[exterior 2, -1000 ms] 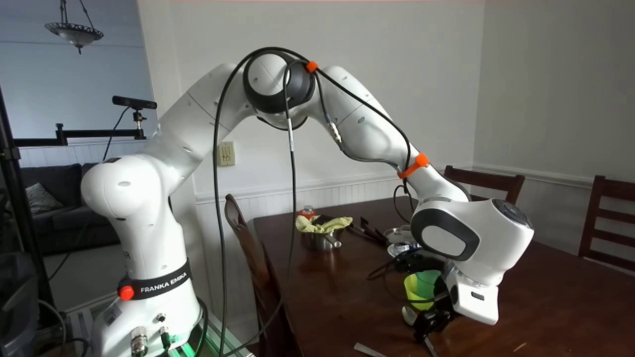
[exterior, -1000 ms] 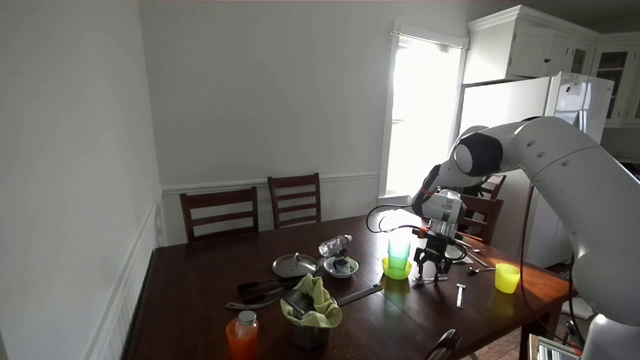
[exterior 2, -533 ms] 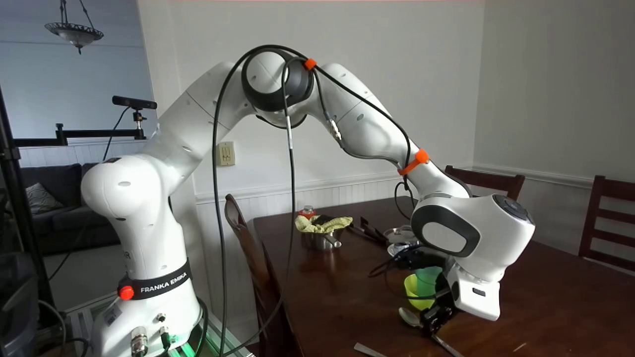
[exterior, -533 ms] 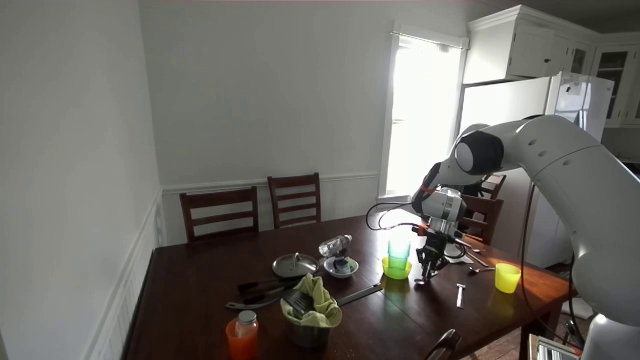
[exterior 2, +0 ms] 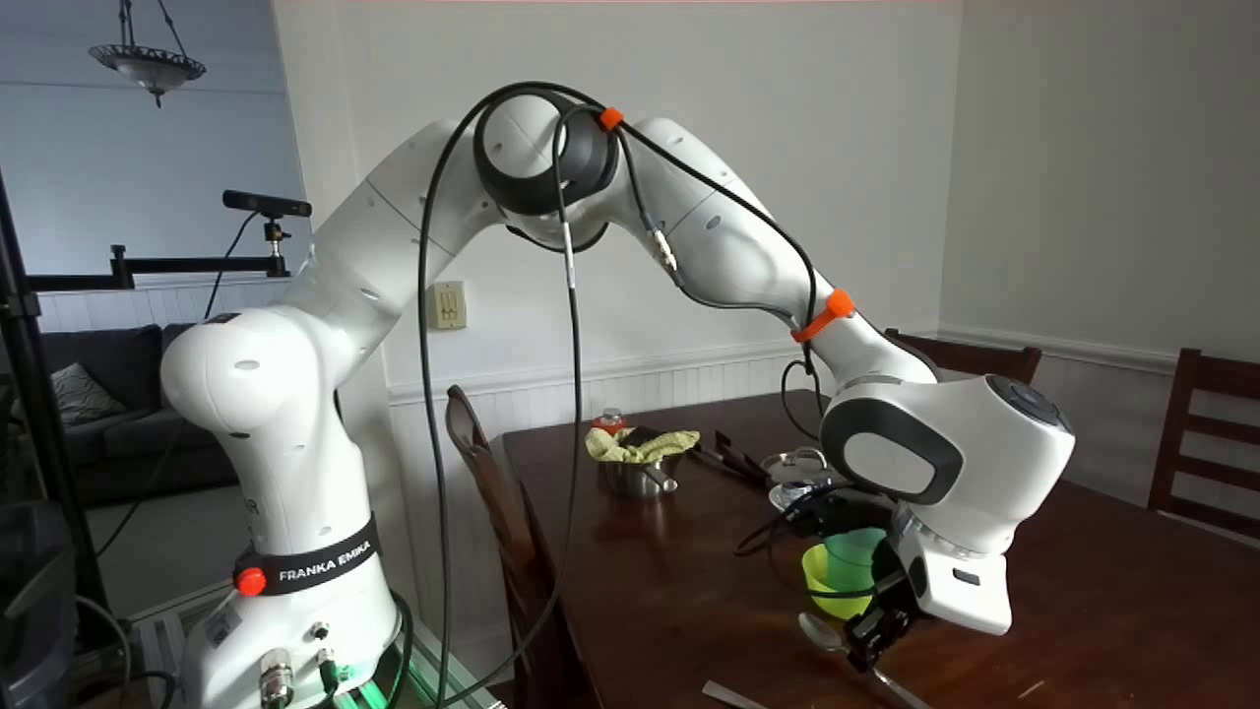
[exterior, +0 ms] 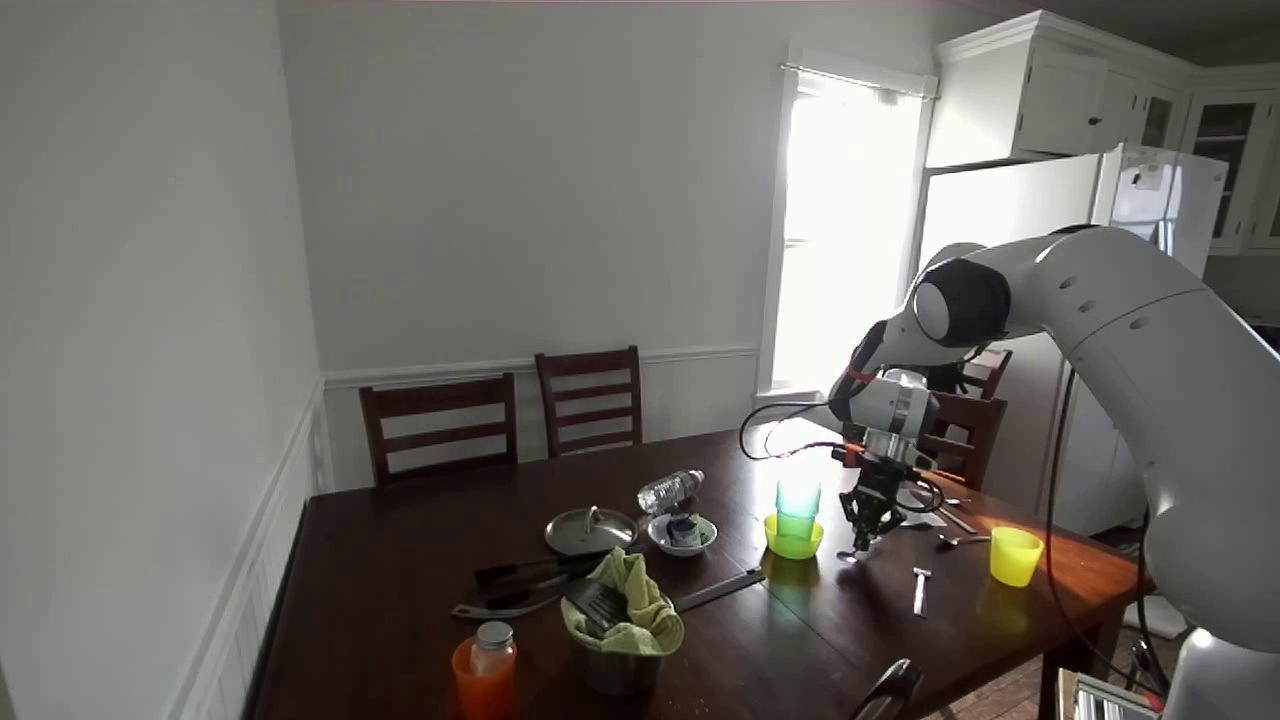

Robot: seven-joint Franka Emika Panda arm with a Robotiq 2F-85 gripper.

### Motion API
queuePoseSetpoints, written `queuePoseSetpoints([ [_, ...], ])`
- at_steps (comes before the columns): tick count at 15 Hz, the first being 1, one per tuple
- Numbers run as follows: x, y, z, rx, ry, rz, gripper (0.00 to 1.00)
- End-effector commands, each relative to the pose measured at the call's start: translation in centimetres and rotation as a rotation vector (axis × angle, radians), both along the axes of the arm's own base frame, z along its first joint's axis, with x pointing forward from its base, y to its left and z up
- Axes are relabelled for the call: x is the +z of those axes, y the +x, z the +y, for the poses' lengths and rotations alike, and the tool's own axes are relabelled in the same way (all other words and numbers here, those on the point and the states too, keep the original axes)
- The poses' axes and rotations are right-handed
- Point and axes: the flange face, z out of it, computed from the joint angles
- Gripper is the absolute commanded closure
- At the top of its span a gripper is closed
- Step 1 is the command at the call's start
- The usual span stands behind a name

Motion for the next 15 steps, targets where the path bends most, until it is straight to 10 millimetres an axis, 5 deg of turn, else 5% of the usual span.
queuePoseSetpoints([
  [1,2.7,-1.3,0.0,0.074,-0.003,0.01,0.98],
  [8,9.1,-1.3,-0.2,0.237,-0.034,0.025,0.98],
  [15,14.2,2.7,2.1,0.393,-0.107,-0.016,0.98],
])
